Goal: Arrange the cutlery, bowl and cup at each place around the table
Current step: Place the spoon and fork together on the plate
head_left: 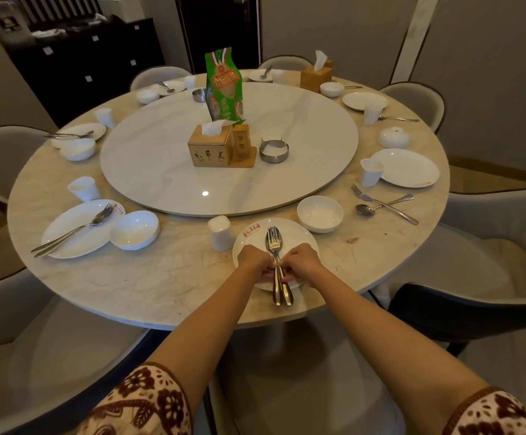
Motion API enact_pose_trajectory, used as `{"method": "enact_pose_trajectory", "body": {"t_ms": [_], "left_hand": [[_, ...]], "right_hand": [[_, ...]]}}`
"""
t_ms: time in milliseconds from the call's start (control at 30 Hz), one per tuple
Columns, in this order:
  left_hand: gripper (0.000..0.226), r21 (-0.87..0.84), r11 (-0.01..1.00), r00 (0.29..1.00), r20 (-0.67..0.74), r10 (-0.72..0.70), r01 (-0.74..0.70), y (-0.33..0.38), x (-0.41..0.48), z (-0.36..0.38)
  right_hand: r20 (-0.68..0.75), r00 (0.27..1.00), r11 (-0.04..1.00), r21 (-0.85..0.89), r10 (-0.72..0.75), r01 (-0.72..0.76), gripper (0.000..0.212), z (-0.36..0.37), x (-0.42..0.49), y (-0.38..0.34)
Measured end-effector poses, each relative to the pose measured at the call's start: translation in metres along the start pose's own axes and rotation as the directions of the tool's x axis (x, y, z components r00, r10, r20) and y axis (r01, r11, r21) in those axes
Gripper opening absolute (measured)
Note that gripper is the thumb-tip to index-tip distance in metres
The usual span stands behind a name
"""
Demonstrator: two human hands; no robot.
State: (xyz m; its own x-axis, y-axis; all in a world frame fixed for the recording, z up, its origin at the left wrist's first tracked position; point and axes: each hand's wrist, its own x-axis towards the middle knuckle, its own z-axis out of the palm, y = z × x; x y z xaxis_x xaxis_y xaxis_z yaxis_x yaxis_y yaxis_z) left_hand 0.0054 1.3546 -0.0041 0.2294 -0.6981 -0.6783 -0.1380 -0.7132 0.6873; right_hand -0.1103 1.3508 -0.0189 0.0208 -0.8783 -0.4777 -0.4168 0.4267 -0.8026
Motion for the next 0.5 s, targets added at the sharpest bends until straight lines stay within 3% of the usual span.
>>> {"method": "enact_pose_trajectory", "body": {"t_ms": [200,333,500], "left_hand": [[0.007,0.138,0.982,0.980,-0.135,0.146,-0.127,-0.003,0.001,0.002],[0.009,0.229,0.929,0.903,-0.256,0.345,-0.290,-0.002,0.010,0.001],[0.018,0.251,0.840,0.795,-0.280,0.538,-0.481,0.010,0.015,0.010]], "right_hand": [[-0.026,1.000,1.000,-0.020,-0.017,0.016,0.011,0.000,0.002,0.000],[-0.014,1.000,1.000,0.014,-0.011,0.012,0.007,-0.010,-0.002,-0.002],[-0.093,0.995,0.999,0.041,-0.031,0.035,0.007,-0.043,-0.010,0.007]]}}
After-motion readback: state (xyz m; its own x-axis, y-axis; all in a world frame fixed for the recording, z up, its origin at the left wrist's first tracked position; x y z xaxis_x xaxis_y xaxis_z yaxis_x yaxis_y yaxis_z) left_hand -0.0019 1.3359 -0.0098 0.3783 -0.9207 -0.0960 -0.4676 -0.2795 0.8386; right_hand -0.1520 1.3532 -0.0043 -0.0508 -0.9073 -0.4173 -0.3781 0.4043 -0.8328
